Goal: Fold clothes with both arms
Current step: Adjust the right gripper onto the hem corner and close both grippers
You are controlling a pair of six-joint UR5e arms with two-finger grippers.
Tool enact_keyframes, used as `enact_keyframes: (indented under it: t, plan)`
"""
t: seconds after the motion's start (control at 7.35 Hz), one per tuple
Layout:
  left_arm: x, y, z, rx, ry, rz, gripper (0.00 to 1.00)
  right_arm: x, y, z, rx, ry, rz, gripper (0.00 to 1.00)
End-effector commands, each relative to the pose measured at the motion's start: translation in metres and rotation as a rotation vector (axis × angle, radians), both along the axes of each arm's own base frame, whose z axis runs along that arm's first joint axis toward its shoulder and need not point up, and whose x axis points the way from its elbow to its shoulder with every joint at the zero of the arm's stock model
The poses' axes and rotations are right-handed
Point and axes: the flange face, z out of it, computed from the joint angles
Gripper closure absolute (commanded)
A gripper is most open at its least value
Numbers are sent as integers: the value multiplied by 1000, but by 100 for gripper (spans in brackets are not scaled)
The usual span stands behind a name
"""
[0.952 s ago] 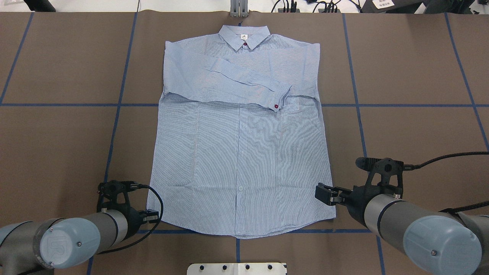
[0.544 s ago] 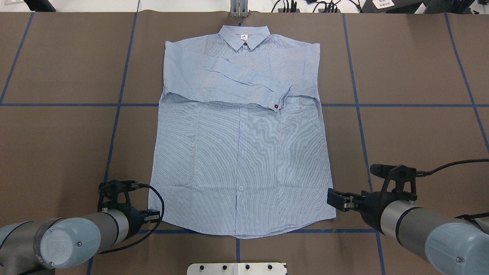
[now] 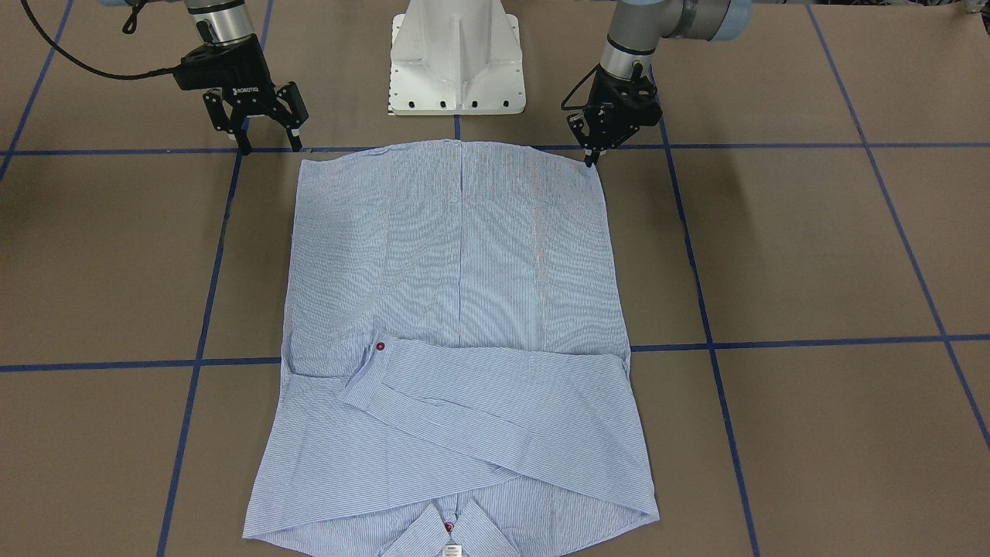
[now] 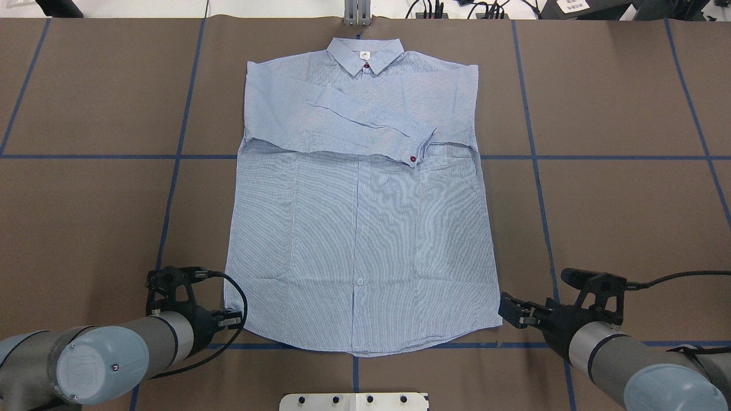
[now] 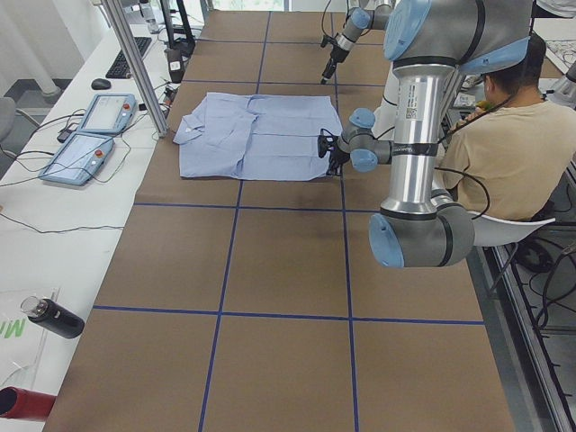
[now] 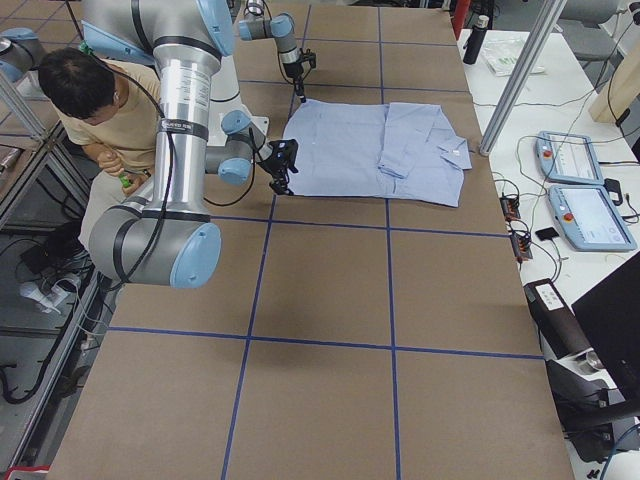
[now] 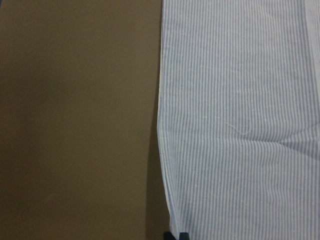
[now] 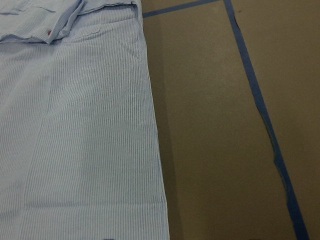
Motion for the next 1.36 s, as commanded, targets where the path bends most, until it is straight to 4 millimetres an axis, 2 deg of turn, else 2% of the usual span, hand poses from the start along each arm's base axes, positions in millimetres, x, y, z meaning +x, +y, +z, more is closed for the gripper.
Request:
enact_keyframes:
  t: [0.0, 0.14, 0.41, 1.22]
  plan:
    - [-2, -1, -4, 4, 10, -16, 100, -13, 8, 4, -31, -28, 40, 47]
    - [-2, -1, -5, 5, 13, -16, 100, -29, 8, -4, -25, -50, 46, 48]
    - [-3, -1, -9, 11, 21, -24, 100, -48, 10, 0, -8, -46, 59, 48]
    - [-4, -2, -9, 14, 21, -27, 100, -62, 33, 24, 25, 14, 35, 48]
